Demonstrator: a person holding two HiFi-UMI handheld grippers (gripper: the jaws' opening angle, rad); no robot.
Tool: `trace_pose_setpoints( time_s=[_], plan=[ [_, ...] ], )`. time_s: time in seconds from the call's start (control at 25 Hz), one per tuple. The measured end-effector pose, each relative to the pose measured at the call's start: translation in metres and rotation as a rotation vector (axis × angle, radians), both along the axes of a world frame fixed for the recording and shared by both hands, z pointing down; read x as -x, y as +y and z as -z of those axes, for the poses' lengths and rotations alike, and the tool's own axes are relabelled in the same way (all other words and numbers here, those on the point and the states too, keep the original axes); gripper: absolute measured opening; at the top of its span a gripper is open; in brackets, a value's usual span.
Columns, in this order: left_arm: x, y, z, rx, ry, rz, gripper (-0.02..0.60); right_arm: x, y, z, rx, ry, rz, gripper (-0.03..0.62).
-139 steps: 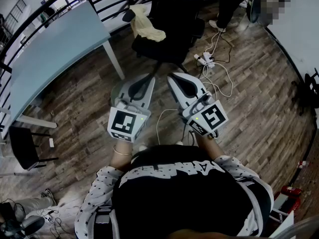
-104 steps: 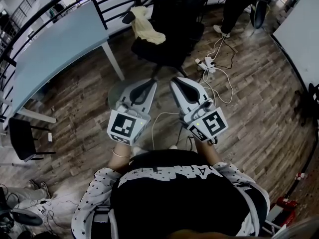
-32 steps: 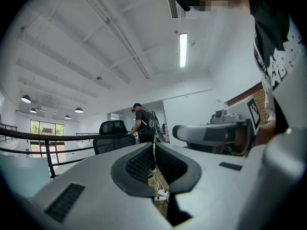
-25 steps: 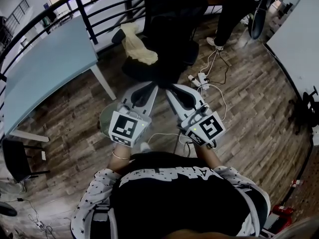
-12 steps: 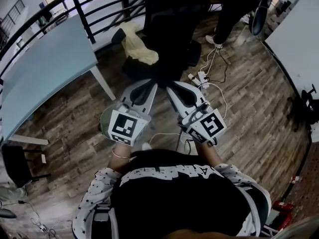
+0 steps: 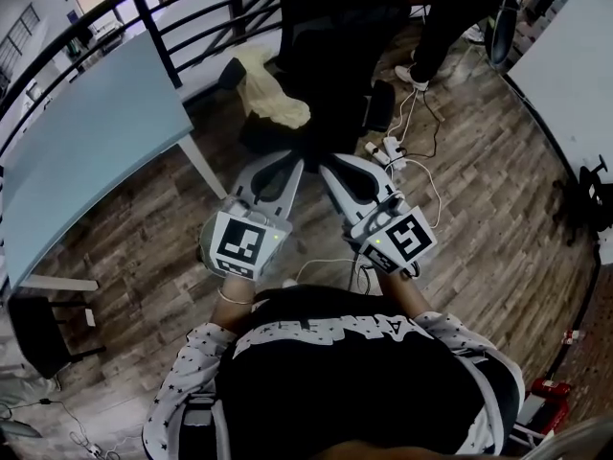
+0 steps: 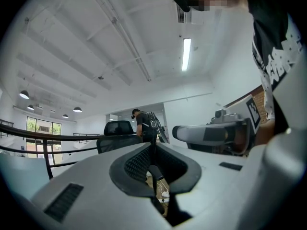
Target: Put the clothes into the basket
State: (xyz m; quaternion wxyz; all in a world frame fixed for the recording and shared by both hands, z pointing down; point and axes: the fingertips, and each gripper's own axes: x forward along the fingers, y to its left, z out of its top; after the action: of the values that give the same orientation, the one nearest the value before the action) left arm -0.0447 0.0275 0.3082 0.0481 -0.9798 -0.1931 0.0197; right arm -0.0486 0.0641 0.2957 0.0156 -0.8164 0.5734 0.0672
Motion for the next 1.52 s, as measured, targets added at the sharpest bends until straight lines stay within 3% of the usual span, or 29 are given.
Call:
trace_pose_setpoints(
  time_s=[0.52, 0.88, 1.52],
  plan=[
    [-0.002, -0.032, -0.018, 0.027, -0.012, -0.025, 0.021, -0.001, -0.037, -0.004, 0.037, 0.01, -0.031, 0.035],
    [-0.006, -0.049, -0.021, 0.042, -0.007, 0.008, 0.021, -0.008, -0.05, -0.009, 0.058, 0.007, -0.005, 0.035],
    [-0.018, -0.046, -0.019, -0.006, -0.02, 0.066, 0.021, -0.023, -0.053, -0.006, 0.03, 0.03, 0.061, 0.037]
  ],
)
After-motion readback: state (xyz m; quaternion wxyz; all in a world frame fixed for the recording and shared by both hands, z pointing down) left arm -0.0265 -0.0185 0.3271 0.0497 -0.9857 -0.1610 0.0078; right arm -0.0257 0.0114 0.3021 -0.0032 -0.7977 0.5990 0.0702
